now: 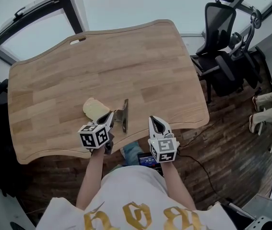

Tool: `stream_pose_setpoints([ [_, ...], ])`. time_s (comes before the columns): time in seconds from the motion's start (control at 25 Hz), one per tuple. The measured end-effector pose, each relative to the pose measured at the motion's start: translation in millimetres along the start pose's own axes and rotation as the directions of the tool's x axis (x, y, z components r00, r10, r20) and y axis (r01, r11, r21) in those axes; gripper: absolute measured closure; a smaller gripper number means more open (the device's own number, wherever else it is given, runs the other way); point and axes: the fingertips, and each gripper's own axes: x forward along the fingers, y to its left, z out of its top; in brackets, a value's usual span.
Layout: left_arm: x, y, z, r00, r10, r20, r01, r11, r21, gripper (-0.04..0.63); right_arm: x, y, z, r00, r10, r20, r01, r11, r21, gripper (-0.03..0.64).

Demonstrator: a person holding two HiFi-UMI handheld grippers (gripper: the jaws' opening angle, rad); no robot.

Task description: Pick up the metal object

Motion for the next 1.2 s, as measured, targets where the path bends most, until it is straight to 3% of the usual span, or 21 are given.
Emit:
stream_pose_setpoints([
  [0.4, 22, 15, -33, 0.988, -0.031, -0.150, 0.022, 0.998, -0.063, 0.573, 20, 0, -20, 0.997, 0.025, -0.073, -0.024, 1.000, 0.014, 0.606],
  [0.48, 27, 17, -38, 0.984, -0.035, -0.176, 0.024, 0.998, -0.066, 0.542, 23, -2, -24, 0.996, 0.024, -0.084, -0.023, 1.000, 0.013, 0.606],
  [0.6, 34, 19, -41, 0.979, -0.042, -0.201, 0.027, 0.997, -0.079, 0.486, 29, -3, -28, 0.995, 0.026, -0.101, -0.025, 1.000, 0.012, 0.606],
  [1.2, 58, 23, -57, 0.942, -0.105, -0.320, 0.059, 0.987, -0.149, 0.471, 60, -10, -36, 0.986, 0.048, -0.160, -0.044, 0.999, 0.027, 0.606],
])
